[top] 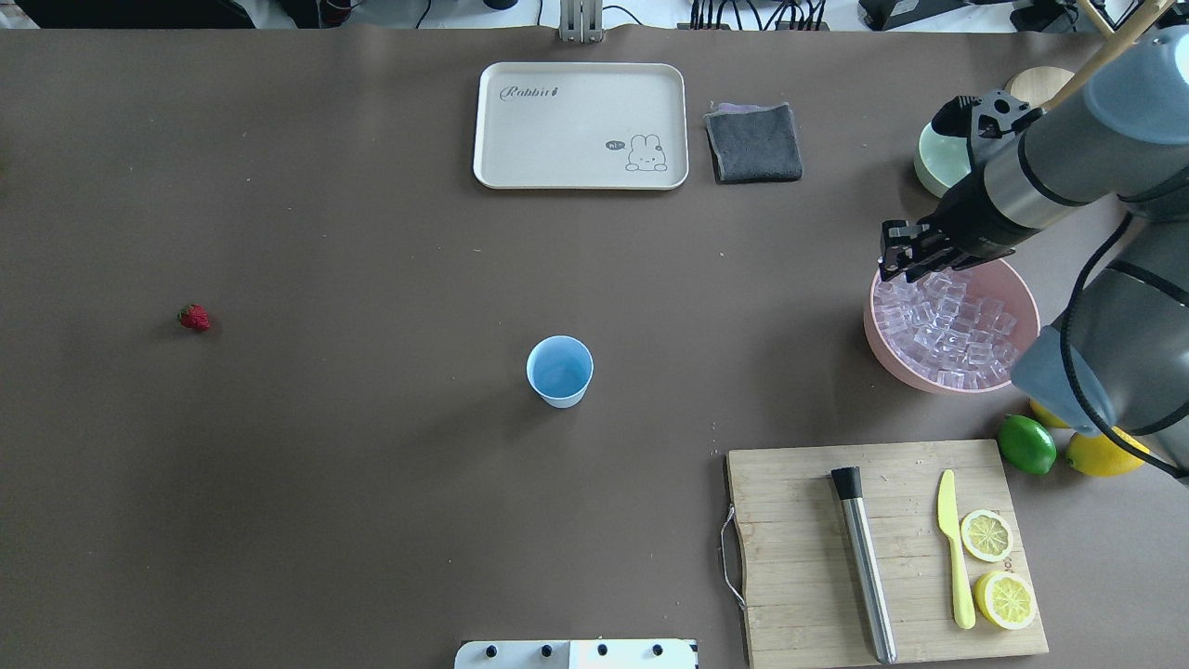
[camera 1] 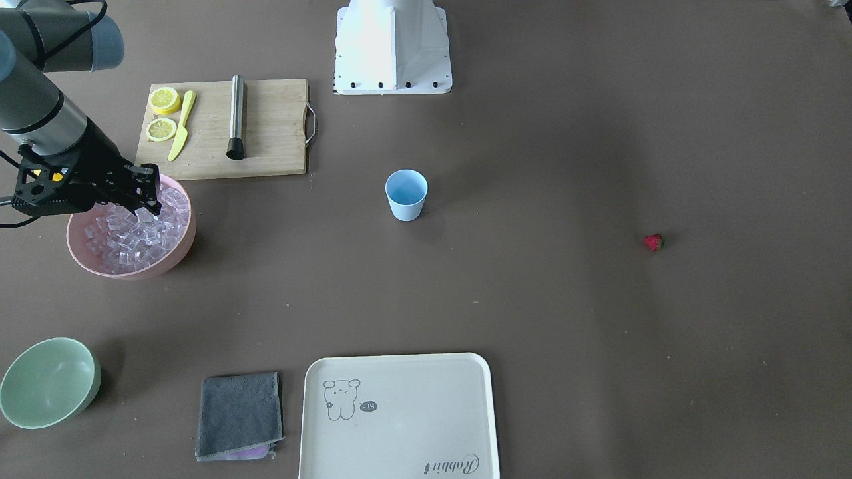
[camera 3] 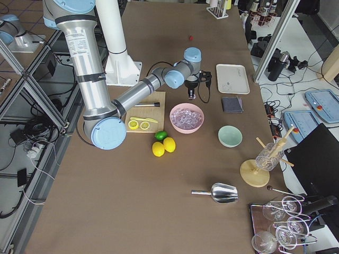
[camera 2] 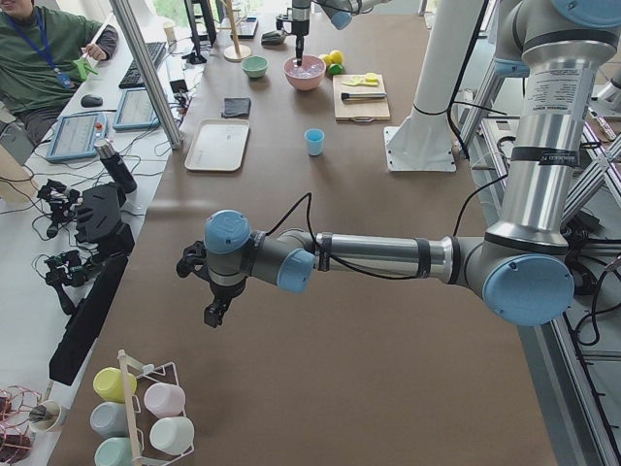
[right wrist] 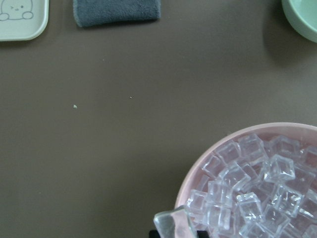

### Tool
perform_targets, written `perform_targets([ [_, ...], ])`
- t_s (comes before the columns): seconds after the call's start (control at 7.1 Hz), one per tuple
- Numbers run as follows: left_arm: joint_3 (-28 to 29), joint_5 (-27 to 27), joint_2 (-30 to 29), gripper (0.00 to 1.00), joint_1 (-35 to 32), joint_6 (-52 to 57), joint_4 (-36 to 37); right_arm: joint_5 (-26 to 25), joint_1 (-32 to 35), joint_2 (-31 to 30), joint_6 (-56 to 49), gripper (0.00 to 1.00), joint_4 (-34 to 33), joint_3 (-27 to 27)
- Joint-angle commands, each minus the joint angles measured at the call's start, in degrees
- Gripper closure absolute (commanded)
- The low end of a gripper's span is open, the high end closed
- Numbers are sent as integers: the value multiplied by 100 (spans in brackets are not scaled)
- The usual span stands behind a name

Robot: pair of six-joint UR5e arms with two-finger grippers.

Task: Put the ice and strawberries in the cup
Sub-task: 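Carry the ice cube with the right gripper over the blue cup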

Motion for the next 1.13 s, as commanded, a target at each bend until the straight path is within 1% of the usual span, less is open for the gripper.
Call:
perform_targets([
  [0.0,-2,0,12,2,0,6,0,-479,-600,794,469,100,-401,-45],
  [0.14,-2,0,20,2,0,-3,0,-708,-882,1110,717,100,-409,-115],
  [0.28,16,0,12,2,0,-3,0,-1067,-1251,1365,980,100,-418,-160],
  [0.42,42,0,3,2,0,-3,0,-1322,-1559,1585,1252,100,-418,-238],
  [0.7,103,0,-6,2,0,-3,0,-1797,-1982,2313,1552,100,-418,-834],
  [0.85,112,0,3,2,0,-3,0,-1939,-2193,2482,1841,100,-418,-889],
  [0.99,121,0,3,2,0,-3,0,-2149,-2438,2510,1879,100,-410,-890],
])
